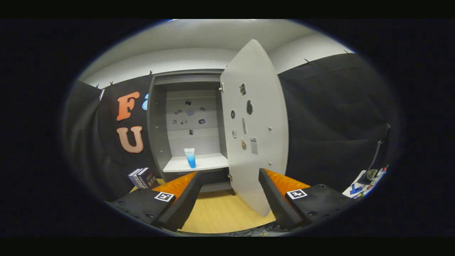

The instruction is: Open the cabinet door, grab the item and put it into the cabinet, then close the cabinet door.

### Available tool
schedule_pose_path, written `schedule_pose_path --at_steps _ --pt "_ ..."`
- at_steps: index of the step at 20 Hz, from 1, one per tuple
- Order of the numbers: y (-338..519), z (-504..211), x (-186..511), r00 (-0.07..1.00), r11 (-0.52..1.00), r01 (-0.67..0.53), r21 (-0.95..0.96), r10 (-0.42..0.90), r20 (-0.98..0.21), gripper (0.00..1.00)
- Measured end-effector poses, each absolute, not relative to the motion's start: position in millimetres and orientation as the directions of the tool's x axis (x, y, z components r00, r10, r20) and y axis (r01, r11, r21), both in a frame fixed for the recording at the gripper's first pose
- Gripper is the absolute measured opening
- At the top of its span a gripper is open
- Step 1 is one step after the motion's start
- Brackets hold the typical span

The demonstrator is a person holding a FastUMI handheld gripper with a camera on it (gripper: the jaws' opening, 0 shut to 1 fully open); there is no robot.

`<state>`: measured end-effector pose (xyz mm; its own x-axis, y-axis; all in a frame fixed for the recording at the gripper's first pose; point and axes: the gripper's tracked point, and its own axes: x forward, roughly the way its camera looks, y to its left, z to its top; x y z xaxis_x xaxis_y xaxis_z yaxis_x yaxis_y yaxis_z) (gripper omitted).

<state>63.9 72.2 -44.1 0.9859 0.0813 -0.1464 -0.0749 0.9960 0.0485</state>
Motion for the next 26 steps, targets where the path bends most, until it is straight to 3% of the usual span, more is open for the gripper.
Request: schedule_pose_path --at_steps 7,14,19,26 --pt "-25.6 -66.6 63.9 0.983 0.997 0.060 0.040 -0.052 -0.177 0.98" --pt "-86.0 -123.0 108.2 0.963 0.991 0.130 0.019 -0.121 -0.242 0.97" --pt "-99.0 -160.4 149.4 0.949 0.993 0.109 0.034 -0.094 -0.301 0.97" --pt "-85.2 -170.4 155.3 0.951 0.996 0.060 0.061 -0.038 -0.307 0.95"
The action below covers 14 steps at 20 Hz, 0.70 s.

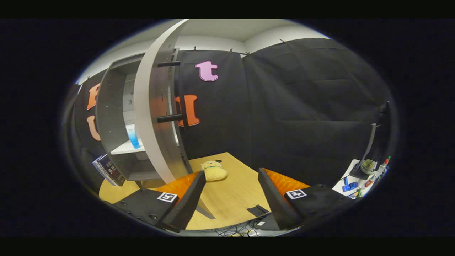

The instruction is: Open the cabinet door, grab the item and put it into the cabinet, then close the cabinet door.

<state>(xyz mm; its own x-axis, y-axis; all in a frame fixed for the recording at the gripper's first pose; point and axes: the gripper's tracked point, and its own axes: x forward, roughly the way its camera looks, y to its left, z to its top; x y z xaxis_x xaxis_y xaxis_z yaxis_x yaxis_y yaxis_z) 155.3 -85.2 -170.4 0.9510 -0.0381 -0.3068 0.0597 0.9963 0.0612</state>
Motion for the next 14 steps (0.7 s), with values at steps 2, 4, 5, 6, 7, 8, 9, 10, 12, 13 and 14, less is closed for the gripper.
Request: schedule_pose_path --at_steps 2,4,5,6,7,8,9,10,12,13,14 --pt "-78.9 -173.3 153.5 0.950 0.994 0.065 0.091 -0.034 -0.309 0.96" --pt "-59.3 -173.2 146.5 0.954 0.993 0.047 0.108 -0.012 -0.301 0.96" --pt "-46.7 -174.8 143.3 0.954 0.992 0.030 0.122 0.008 -0.299 0.96" --pt "-32.4 -175.0 140.4 0.954 0.990 0.010 0.138 0.032 -0.298 0.96" --pt "-17.1 -176.7 137.3 0.953 0.988 -0.015 0.153 0.060 -0.297 0.96" --pt "1.1 -178.3 135.3 0.951 0.985 -0.045 0.167 0.093 -0.295 0.96" --pt "19.5 -179.5 134.8 0.947 0.981 -0.078 0.176 0.129 -0.295 0.96" --pt "38.4 -181.4 134.4 0.941 0.977 -0.111 0.182 0.162 -0.298 0.96" --pt "73.3 -183.3 130.1 0.930 0.970 -0.165 0.176 0.212 -0.300 0.96" --pt "88.9 -183.0 129.0 0.926 0.968 -0.187 0.169 0.231 -0.298 0.96" --pt "105.9 -183.0 129.8 0.921 0.964 -0.210 0.161 0.250 -0.298 0.96"
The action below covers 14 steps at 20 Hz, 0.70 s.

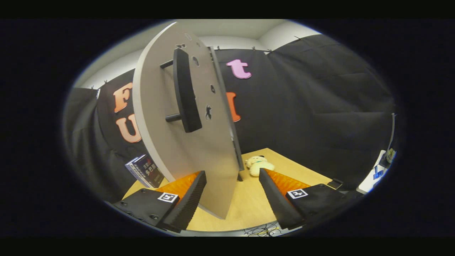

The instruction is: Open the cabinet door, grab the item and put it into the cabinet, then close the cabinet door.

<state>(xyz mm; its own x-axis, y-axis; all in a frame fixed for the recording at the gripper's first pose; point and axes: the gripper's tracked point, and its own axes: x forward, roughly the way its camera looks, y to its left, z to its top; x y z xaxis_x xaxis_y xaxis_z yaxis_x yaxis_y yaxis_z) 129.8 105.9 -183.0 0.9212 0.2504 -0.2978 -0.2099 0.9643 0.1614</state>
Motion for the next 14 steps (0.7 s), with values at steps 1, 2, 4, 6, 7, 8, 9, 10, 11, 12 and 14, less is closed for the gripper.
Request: schedule_pose_path --at_steps 1,2,4,6,7,8,9,10,11,12,14 --pt "122.6 -184.2 130.6 0.914 0.959 -0.236 0.157 0.274 -0.299 0.96" --pt "141.3 -187.1 131.0 0.906 0.952 -0.262 0.156 0.298 -0.300 0.96" --pt "176.2 -192.1 135.5 0.888 0.936 -0.311 0.165 0.348 -0.301 0.96" --pt "211.5 -202.5 142.4 0.855 0.909 -0.366 0.201 0.413 -0.312 0.96" --pt "228.6 -207.4 147.7 0.841 0.896 -0.388 0.216 0.440 -0.314 0.96" --pt "236.6 -215.5 158.7 0.834 0.888 -0.403 0.220 0.456 -0.312 0.97" --pt "243.4 -220.8 169.9 0.828 0.883 -0.414 0.221 0.466 -0.312 0.96" --pt "246.0 -224.0 180.0 0.821 0.878 -0.422 0.224 0.475 -0.316 0.96" --pt "249.6 -223.8 188.0 0.814 0.872 -0.430 0.234 0.487 -0.318 0.96" --pt "252.4 -220.4 190.7 0.810 0.867 -0.436 0.244 0.495 -0.314 0.96" --pt "264.5 -217.6 198.8 0.802 0.859 -0.448 0.248 0.509 -0.312 0.97"
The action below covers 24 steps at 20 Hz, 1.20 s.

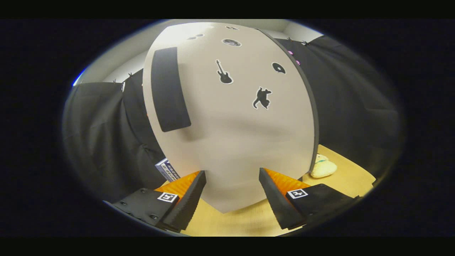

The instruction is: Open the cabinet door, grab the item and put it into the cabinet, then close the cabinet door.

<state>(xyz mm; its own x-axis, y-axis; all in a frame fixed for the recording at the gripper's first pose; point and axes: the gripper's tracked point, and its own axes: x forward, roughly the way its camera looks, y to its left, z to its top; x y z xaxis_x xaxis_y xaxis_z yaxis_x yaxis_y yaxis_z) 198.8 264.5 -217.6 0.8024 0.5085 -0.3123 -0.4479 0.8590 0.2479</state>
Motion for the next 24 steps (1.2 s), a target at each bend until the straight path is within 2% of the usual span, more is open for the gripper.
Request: schedule_pose_path --at_steps 24 --pt "283.1 -230.5 243.0 0.853 0.921 -0.366 0.136 0.390 -0.346 0.97"
